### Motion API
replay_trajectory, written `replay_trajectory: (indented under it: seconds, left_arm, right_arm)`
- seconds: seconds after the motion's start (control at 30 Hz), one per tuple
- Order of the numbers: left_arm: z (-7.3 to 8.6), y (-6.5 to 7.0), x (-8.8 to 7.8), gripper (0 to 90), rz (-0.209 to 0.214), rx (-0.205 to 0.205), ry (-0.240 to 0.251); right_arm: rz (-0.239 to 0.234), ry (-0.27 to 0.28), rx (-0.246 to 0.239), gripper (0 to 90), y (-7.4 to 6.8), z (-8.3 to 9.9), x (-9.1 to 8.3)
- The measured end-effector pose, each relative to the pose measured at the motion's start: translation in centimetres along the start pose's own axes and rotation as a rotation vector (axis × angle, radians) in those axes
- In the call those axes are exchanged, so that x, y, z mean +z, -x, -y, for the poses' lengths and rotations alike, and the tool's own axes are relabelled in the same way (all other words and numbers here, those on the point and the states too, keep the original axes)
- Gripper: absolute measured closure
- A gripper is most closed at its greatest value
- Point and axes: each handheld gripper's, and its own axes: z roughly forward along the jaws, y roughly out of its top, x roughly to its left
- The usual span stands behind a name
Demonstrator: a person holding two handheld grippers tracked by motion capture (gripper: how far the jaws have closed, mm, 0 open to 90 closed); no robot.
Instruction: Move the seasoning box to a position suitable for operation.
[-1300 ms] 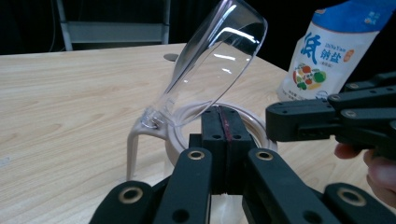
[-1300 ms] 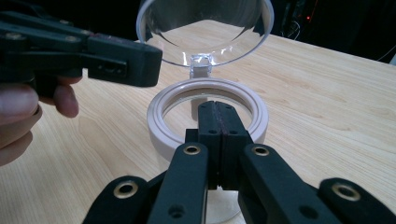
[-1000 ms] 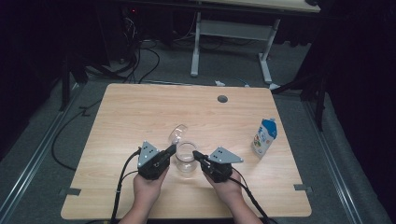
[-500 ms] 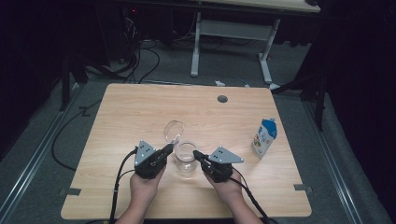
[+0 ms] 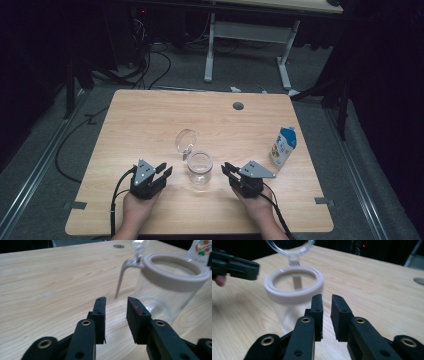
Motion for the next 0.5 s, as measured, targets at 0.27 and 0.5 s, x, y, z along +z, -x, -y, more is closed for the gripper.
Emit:
replay_trajectory:
  seconds: [0.27, 0.5]
  left_arm:
    - [1.4, -1.8, -0.3, 56.5, 0.03, -0.051, -0.021]
    - [2.4, -2.5, -0.8, 55.4, 0.039, -0.079, -0.037]
  right_arm:
    - [0.092, -0.03, 0.048, 69.9, 2.4, 1.9, -1.4]
    - [0.187, -0.034, 0.123, 63.1, 4.8, 3.5, -3.6]
